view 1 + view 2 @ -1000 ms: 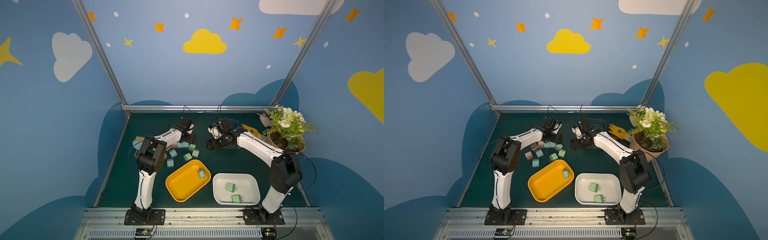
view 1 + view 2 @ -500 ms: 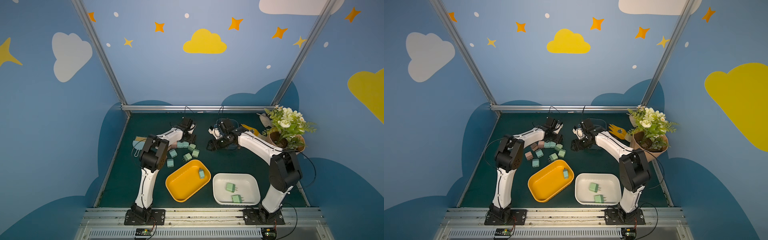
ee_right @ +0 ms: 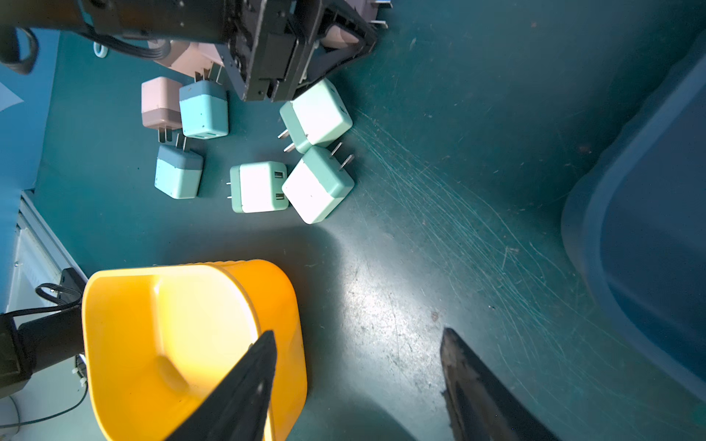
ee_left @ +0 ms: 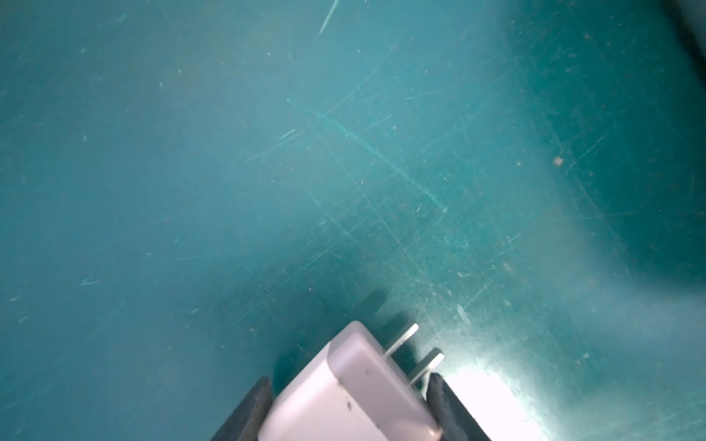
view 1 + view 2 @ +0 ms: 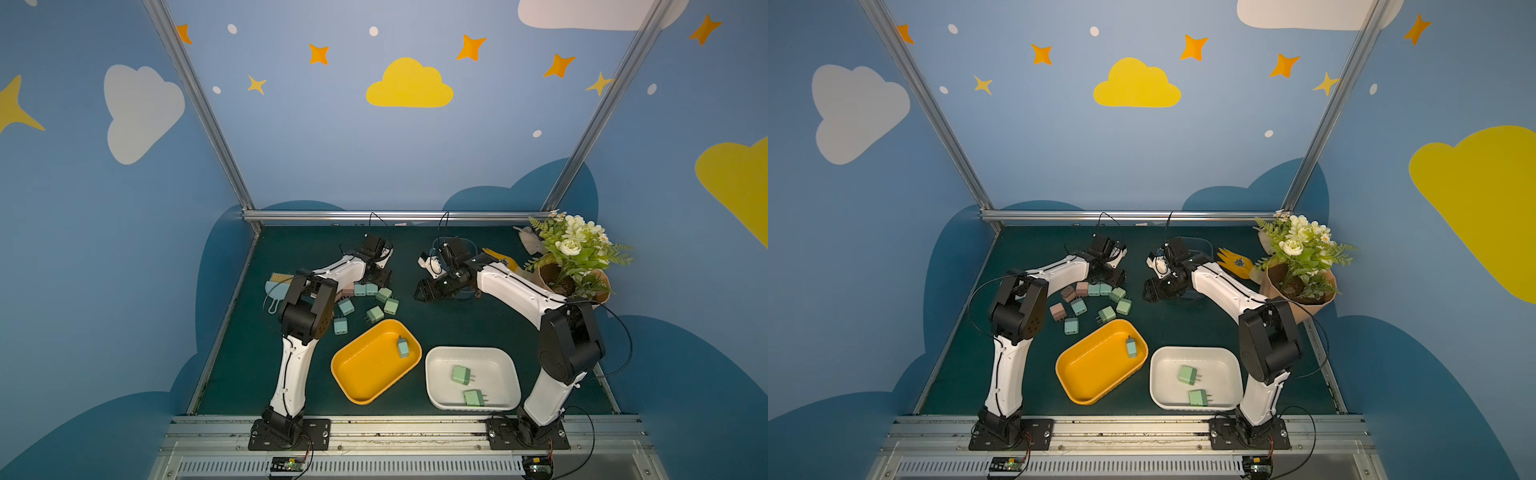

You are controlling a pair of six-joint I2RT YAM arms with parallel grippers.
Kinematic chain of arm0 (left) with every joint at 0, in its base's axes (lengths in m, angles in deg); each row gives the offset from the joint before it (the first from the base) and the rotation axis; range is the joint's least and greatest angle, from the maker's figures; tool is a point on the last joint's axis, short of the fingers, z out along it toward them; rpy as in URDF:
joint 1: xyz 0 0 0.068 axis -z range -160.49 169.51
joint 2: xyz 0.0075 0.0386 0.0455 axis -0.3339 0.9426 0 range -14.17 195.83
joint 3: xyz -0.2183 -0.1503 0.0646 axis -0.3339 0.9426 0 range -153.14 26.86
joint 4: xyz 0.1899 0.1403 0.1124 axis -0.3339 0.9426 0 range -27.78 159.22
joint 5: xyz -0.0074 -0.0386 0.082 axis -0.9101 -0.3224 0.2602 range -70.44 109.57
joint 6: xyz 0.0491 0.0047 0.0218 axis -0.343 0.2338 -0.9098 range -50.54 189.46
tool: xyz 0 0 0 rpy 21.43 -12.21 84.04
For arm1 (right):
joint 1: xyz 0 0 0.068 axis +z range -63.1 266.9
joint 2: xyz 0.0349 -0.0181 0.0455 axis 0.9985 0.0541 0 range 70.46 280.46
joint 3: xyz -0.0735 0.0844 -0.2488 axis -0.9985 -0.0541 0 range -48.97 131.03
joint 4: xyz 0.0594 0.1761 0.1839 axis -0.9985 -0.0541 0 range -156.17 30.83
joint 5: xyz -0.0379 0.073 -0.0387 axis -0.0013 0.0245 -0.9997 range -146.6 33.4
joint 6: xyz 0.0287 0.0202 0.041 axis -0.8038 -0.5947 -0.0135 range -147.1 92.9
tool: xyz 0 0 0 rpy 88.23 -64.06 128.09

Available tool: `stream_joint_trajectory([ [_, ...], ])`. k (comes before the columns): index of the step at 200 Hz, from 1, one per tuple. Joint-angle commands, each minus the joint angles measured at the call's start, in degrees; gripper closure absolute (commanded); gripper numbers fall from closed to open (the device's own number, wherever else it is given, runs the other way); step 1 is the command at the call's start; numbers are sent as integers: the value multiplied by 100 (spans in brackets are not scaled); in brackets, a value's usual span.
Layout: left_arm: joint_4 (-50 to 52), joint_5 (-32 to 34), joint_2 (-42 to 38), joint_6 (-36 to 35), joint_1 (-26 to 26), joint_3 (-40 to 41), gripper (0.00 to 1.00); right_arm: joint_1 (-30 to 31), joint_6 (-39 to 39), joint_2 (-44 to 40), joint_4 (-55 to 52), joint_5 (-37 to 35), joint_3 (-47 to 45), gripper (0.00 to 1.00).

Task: Place the plugs by color into the storage box
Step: Pick up the plug from the center of the board.

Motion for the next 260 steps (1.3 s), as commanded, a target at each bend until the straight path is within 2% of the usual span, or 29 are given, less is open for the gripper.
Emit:
stream_joint_trajectory([
  [1, 88, -30, -168, -139, -36, -91, 47, 13, -62, 34, -159, 110, 199, 32],
  [96, 21, -323, -825, -297, 171, -200, 49, -44, -356, -626, -132, 122, 182, 33],
  [143, 127, -361, -833, -485, 649, -589, 49, -159, -139, -1189, -348, -701, -56, 32],
  [160, 258, -499, -711, -451, 842, -896, 49, -242, -276, -1530, -352, -1214, -312, 31],
  [185, 379, -508, -448, -426, 1173, -1383, 49, -488, -336, -2019, -383, -1495, -716, 31],
  [217, 423, -675, 111, -273, 1477, -2163, 49, -1003, -1046, -2505, -354, -1791, -1309, 28],
  [260, 618, -824, 1364, -46, 1675, -3889, 49, -1455, -1266, -2992, -300, -1815, -2010, 28],
])
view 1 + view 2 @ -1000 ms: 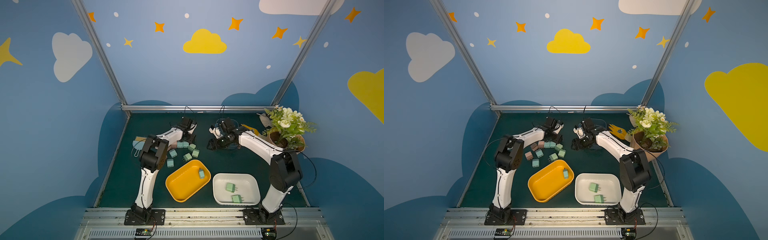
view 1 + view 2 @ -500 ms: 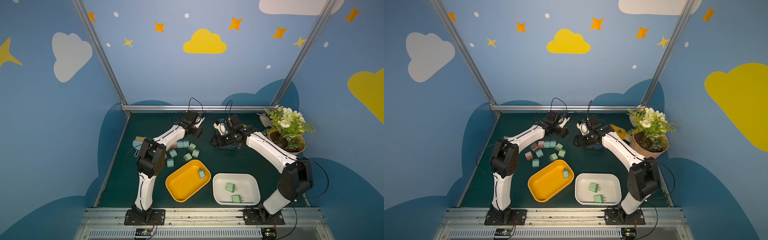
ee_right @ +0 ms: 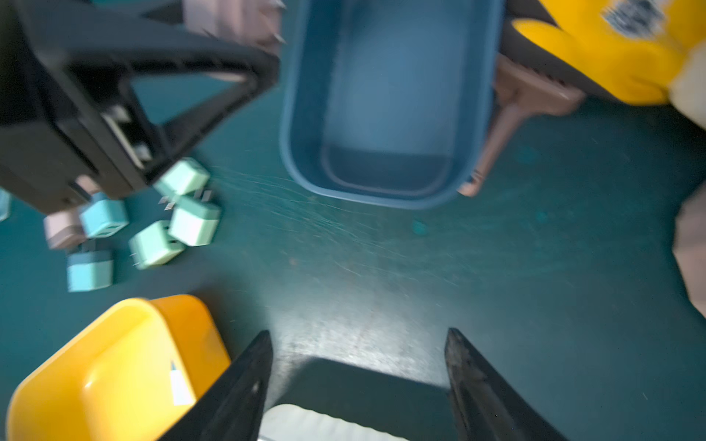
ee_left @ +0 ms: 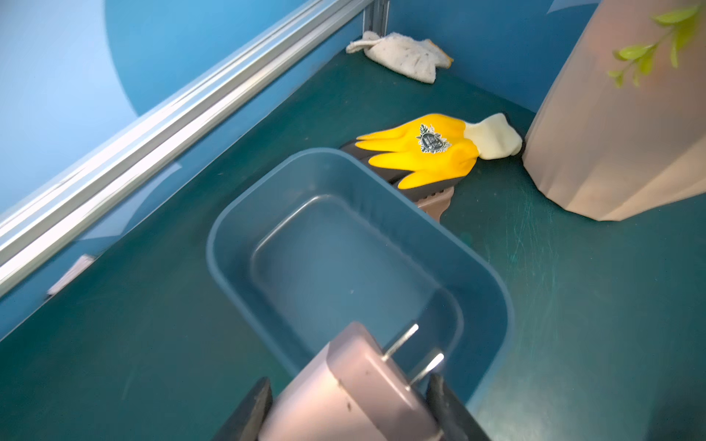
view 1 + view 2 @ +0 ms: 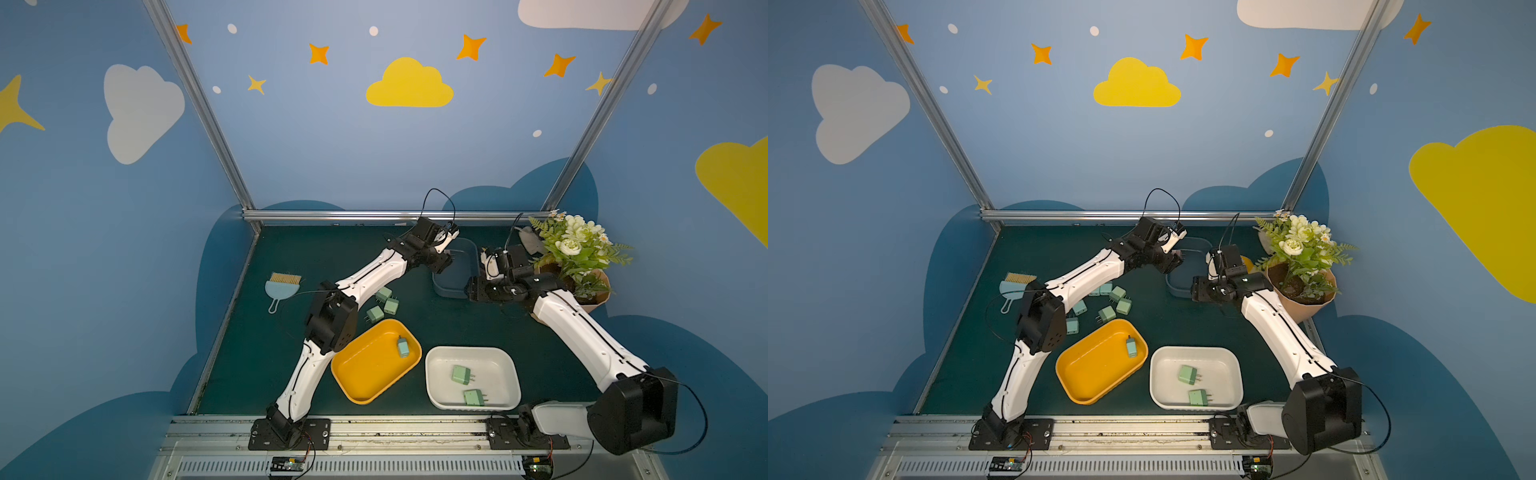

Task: Place the plugs by color into the storage box
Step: Pick up the plug from the center of the board, then place the plug in the storage box.

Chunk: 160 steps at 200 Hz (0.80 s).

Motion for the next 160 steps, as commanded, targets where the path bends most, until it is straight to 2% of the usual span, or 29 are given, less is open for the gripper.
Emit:
stream_joint_trajectory([
  [1, 227, -201, 595, 162, 43, -731, 49, -143, -261, -292, -70, -127, -280, 28],
  [37, 205, -364, 1320, 284, 116, -1606, 48, -579, -253, -344, 418, 131, -567, 31],
  [78, 8, -625, 1652, 472, 122, -1781, 47, -1178, -405, -39, 669, 1377, -501, 30],
  [108, -144, -767, 1741, 640, 117, -1776, 43, -1220, -394, 6, 1250, 2101, -638, 29],
  [160, -127, -793, 1732, 715, 58, -1855, 32, -1222, -530, 61, 1225, 2174, -602, 29],
])
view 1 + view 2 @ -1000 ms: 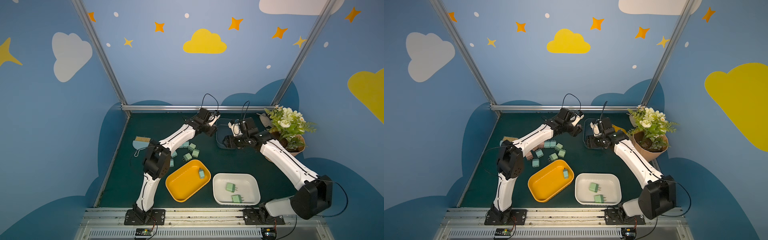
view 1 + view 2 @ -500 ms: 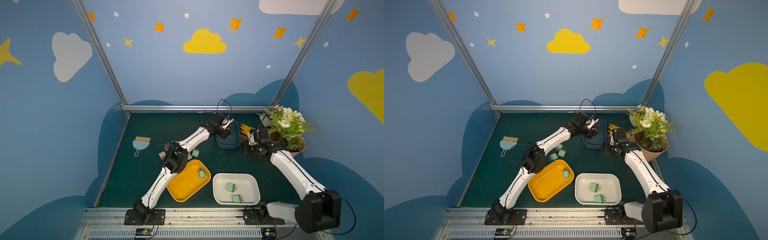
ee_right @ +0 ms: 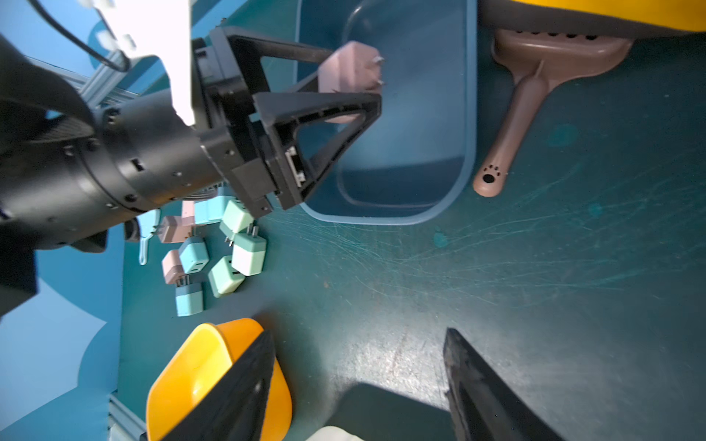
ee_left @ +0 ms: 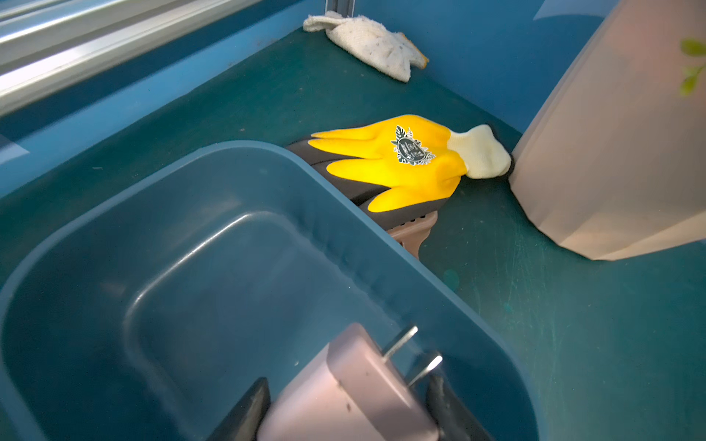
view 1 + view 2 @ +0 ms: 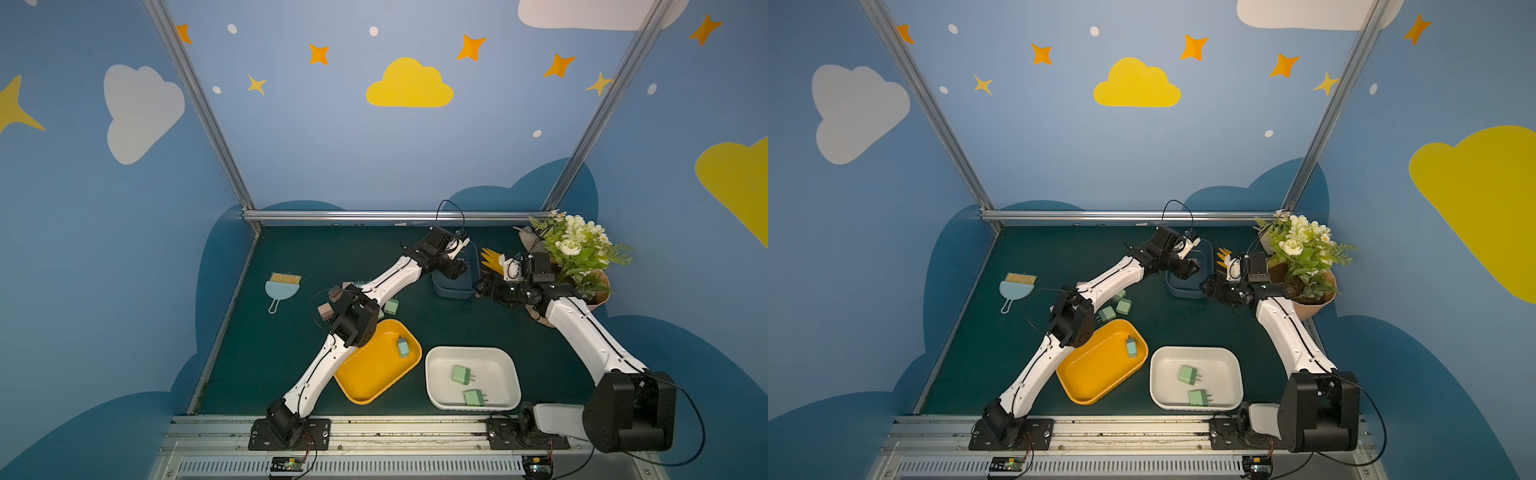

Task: Place the plugs by color into the storage box
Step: Place the plug in the storage box.

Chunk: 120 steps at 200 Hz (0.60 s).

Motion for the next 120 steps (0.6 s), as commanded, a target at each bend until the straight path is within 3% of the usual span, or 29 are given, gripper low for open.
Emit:
stream_joint_trajectory([
  [1, -42, -125, 106, 79, -53, -227, 32, -11, -67, 43, 87, 197, -7, 29],
  [47, 129, -150, -1, 38, -57, -338, 27, -11, 206, -81, -664, -225, 262, 28],
  [120, 570, 20, -731, -111, -136, -104, 29, 296, -178, -440, -393, -154, 247, 30],
])
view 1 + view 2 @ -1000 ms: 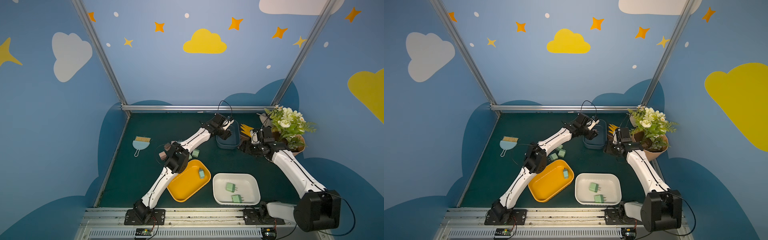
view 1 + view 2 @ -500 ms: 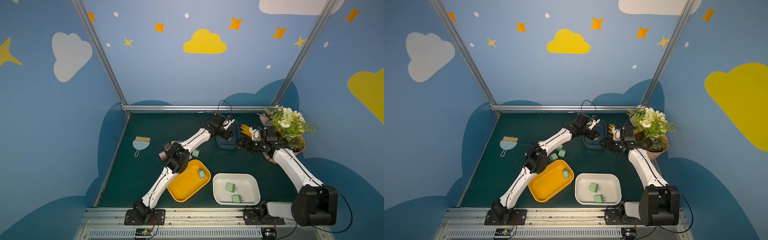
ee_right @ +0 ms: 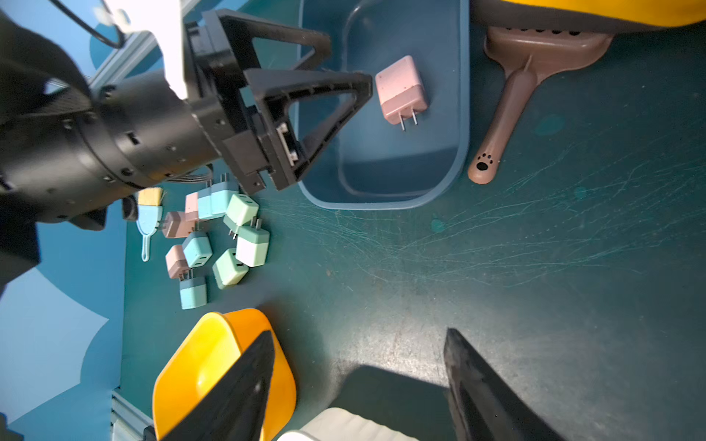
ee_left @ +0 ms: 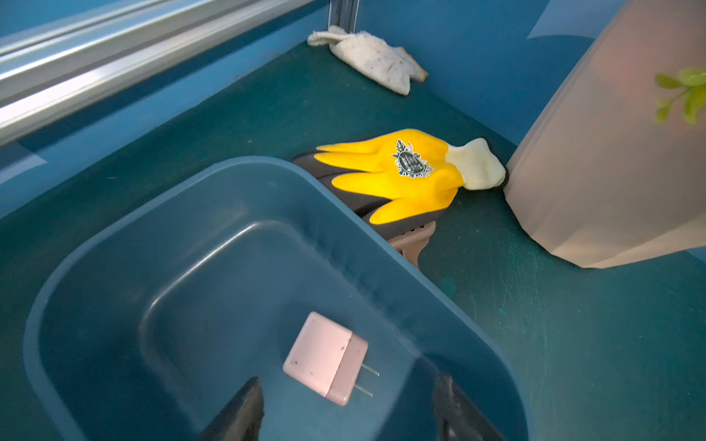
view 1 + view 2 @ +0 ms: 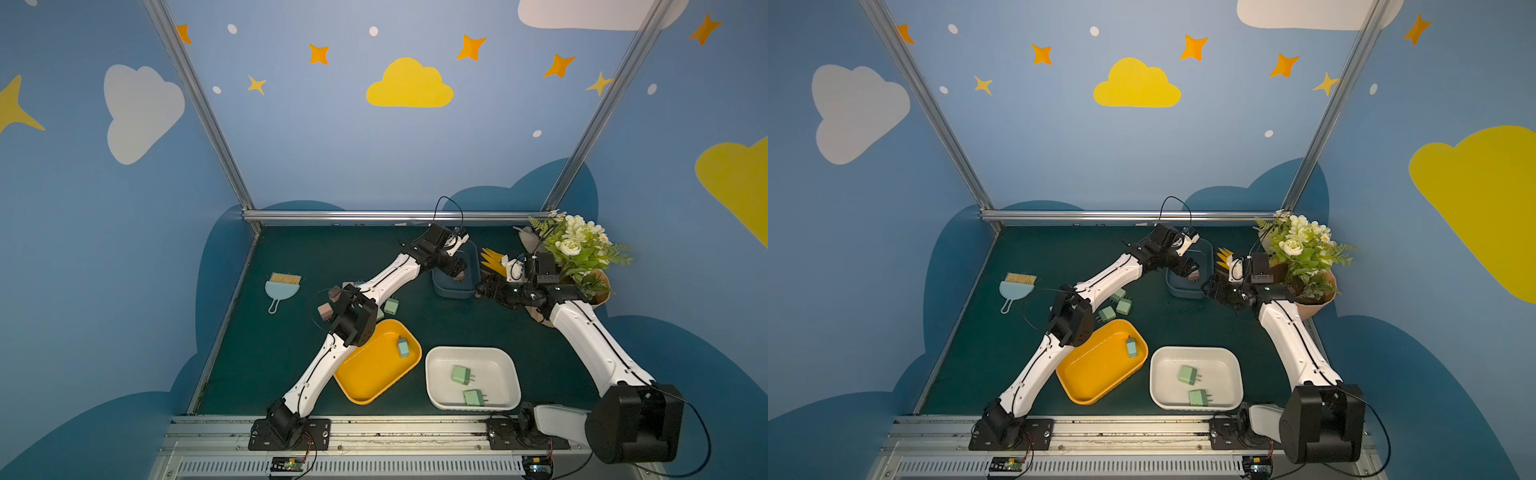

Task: Place the plugs by color into the storage box
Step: Place the plug in the storage box, then pick up the plug from the center of the board.

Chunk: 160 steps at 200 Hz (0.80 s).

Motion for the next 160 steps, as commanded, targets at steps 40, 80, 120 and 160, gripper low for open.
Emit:
stream_joint_trajectory([
  [40, 231, 239, -1712, -274, -72, 1297, 29, 717, -406, -180, 182, -216, 206, 30],
  [80, -646, 586, -3224, -283, -81, 3555, 27, 1259, -609, -323, 312, -537, 229, 30],
  [120, -466, 787, -4262, -108, -267, 4724, 26, 1628, -661, -207, 300, -721, 357, 30],
  [160, -26, 1079, -5105, 87, -492, 5524, 26, 2026, -678, 218, 116, -1006, 635, 30],
])
